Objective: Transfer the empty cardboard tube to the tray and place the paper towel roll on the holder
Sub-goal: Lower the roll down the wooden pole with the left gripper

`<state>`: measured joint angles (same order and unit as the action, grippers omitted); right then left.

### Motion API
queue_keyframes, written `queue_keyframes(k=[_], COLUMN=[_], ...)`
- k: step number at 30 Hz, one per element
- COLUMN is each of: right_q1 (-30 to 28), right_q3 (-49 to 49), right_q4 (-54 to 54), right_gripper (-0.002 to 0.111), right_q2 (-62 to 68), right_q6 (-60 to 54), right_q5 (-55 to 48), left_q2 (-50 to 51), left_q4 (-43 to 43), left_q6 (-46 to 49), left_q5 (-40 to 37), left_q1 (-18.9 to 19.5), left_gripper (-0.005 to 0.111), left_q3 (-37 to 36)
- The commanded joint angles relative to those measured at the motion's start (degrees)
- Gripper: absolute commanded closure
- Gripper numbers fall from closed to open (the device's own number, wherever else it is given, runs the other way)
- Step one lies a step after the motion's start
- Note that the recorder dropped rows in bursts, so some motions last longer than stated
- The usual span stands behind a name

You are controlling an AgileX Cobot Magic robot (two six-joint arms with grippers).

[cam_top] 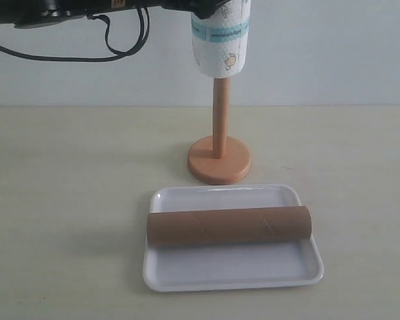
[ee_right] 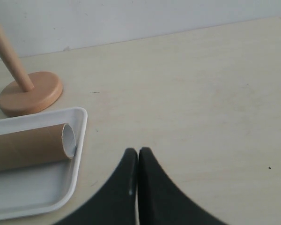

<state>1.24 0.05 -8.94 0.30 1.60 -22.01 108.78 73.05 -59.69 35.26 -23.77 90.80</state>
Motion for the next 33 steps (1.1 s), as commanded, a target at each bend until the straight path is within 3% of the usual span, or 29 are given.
queue_keyframes(k=[1,23,33], right_q1=[-0.12,-0.12,-0.12], right_q3=[-0.05,-0.05,-0.05], right_q4=[0.31,0.31,0.31], right_gripper=[0.108,0.108,0.108], right_q2=[-0.30,-0.30,-0.30], right_q6=[-0.26,-0.26,-0.26], right_q5=[0.49,0.49,0.49], left_q2=[-0.44,0.21,6.55], left_q4=[-1.67,-5.25,-6.88], left_q6=[0.22,3.70,5.42], left_q5=[0.60,0.22,5.06], left_q1=[-0.11,0.11,0.11], left_gripper=[0.103,0.103,0.103], left_q3=[0.22,-4.74,-4.88])
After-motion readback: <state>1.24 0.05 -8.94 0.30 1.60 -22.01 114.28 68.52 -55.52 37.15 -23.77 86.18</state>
